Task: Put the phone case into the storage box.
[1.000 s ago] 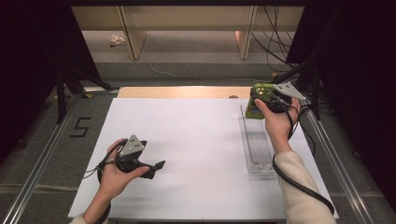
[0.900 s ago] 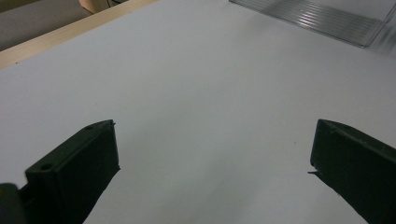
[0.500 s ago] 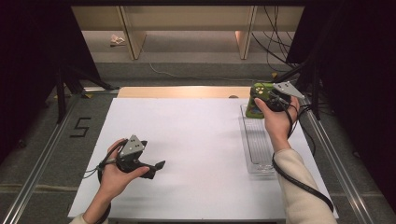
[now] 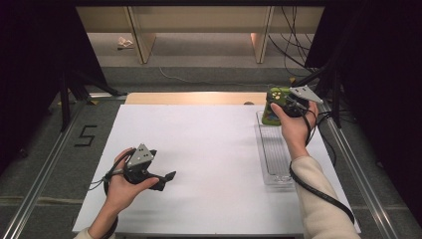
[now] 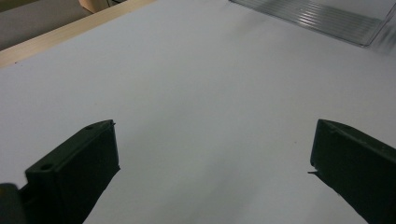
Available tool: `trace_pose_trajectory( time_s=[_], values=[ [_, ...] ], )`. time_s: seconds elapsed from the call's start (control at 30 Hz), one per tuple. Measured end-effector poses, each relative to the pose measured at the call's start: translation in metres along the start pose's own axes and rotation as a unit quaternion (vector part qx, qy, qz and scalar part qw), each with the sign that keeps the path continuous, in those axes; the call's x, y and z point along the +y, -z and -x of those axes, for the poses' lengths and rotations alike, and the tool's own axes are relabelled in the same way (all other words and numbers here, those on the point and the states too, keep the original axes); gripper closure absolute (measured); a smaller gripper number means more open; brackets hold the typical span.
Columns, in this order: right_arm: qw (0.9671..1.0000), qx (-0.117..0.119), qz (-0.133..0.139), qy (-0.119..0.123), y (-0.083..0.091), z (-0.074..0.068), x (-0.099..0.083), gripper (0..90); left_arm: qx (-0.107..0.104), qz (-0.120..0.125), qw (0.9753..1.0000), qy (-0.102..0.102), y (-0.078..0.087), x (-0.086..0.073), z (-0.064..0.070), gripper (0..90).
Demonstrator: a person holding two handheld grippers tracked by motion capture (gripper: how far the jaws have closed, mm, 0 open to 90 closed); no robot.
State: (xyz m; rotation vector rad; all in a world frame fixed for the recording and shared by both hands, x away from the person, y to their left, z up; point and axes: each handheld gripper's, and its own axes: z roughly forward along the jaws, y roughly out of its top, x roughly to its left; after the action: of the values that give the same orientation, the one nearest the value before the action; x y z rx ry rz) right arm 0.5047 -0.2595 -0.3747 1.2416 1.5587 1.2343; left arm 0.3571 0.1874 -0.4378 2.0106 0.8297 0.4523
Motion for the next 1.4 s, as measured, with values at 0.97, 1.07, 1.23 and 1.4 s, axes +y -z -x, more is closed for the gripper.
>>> trace_pose_trajectory(
  time_s=[0.97, 1.07, 1.23, 1.4],
  values=[
    [1.0000, -0.002, -0.009, 0.001, -0.009, 0.002, -0.002, 17.5, -0.001, 0.000, 1.0000, 0.001, 0.000, 0.000, 0.000, 0.8],
    [0.9999, -0.002, -0.010, 0.002, -0.009, 0.002, -0.002, 17.5, -0.001, -0.001, 1.0000, 0.000, 0.000, 0.000, 0.000, 0.8],
    [0.9999, -0.003, -0.011, 0.000, -0.011, 0.003, -0.003, 17.5, -0.001, 0.000, 1.0000, 0.000, -0.001, 0.000, 0.000, 0.8],
    [0.9999, -0.004, -0.014, 0.000, -0.013, 0.004, -0.003, 17.5, -0.001, 0.000, 1.0000, 0.000, -0.001, 0.000, 0.000, 0.8]
  ],
)
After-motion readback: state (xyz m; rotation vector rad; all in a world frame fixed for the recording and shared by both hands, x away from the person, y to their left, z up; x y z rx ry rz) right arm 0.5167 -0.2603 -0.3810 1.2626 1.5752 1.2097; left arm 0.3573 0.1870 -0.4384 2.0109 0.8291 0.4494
